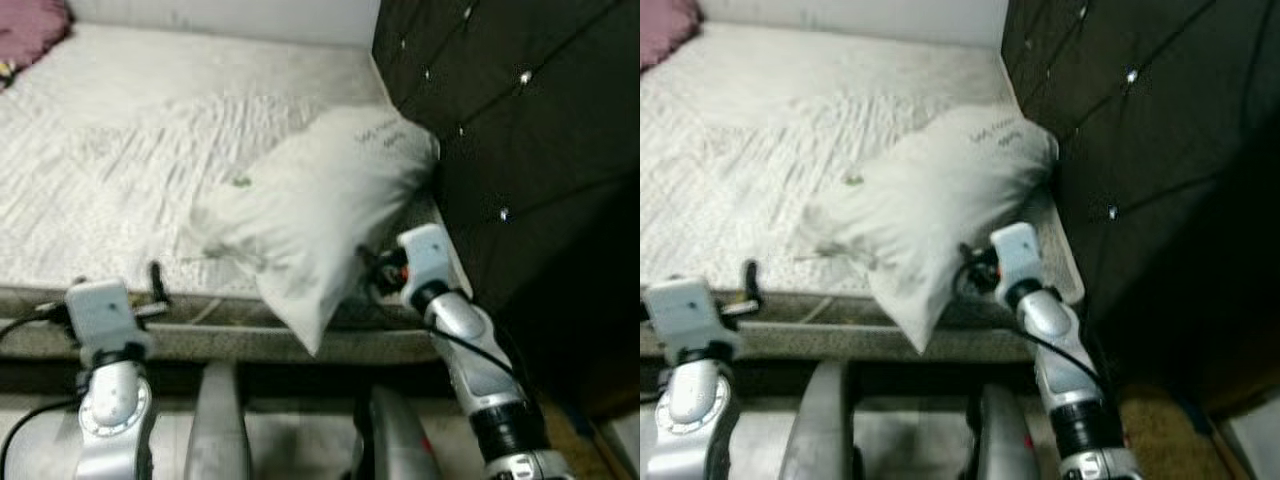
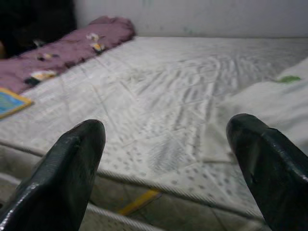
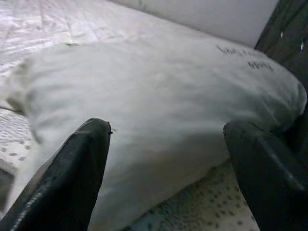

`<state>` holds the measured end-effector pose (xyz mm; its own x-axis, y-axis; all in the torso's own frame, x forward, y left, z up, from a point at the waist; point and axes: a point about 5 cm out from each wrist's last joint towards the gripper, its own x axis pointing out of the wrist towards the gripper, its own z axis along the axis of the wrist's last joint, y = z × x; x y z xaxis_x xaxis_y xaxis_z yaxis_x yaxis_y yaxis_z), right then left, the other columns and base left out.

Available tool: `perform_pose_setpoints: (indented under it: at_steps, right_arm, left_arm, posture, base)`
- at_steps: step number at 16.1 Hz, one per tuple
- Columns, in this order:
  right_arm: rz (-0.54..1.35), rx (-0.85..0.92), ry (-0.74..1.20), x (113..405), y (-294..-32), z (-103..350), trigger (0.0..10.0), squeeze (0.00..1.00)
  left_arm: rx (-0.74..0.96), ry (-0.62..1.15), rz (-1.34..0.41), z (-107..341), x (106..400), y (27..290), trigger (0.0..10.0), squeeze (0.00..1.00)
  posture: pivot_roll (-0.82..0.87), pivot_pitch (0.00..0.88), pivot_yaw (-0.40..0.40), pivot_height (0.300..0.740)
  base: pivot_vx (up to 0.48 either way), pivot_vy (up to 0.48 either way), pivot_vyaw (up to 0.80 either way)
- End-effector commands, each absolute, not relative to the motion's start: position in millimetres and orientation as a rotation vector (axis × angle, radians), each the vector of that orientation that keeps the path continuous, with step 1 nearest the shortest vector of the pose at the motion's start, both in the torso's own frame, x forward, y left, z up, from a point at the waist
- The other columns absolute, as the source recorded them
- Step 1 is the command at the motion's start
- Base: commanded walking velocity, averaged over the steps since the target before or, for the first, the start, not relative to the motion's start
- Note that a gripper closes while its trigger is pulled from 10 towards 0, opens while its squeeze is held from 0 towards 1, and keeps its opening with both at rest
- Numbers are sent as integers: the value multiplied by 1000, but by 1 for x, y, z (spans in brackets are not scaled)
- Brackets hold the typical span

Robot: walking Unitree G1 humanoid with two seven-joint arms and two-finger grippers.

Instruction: Clean up the room

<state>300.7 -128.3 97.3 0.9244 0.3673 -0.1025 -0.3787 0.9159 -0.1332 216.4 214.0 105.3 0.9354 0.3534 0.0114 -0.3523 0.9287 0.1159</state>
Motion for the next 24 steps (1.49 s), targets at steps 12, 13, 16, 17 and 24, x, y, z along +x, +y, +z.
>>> perform_pose_setpoints:
  at_steps: [12, 13, 16, 17, 24]
  right_arm:
    - [411, -82, 68, 308, -113, 110, 10000, 0]
    - [421, -86, 84, 308, -110, 107, 10000, 0]
    - [445, -83, 174, 305, -108, 94, 10000, 0]
    - [456, -49, 209, 303, -107, 89, 10000, 0]
    - [551, -67, 221, 301, -97, 86, 10000, 0]
  left_arm:
    - [154, -25, 377, 126, 210, 225, 10000, 0]
    - [153, -19, 375, 123, 209, 223, 10000, 0]
    - [135, 20, 349, 115, 207, 217, 10000, 0]
    - [129, 28, 343, 112, 207, 215, 10000, 0]
    - [133, -2, 303, 115, 215, 213, 10000, 0]
  posture:
    - [23, 49, -89, 526]
    - [25, 46, -89, 526]
    - [39, 13, -87, 526]
    - [43, 4, -85, 526]
    - [56, 0, -82, 516]
  base:
    - [0, 0, 65]
    - [0, 0, 0]
    - [0, 0, 0]
    - [0, 0, 0]
    - [84, 0, 112]
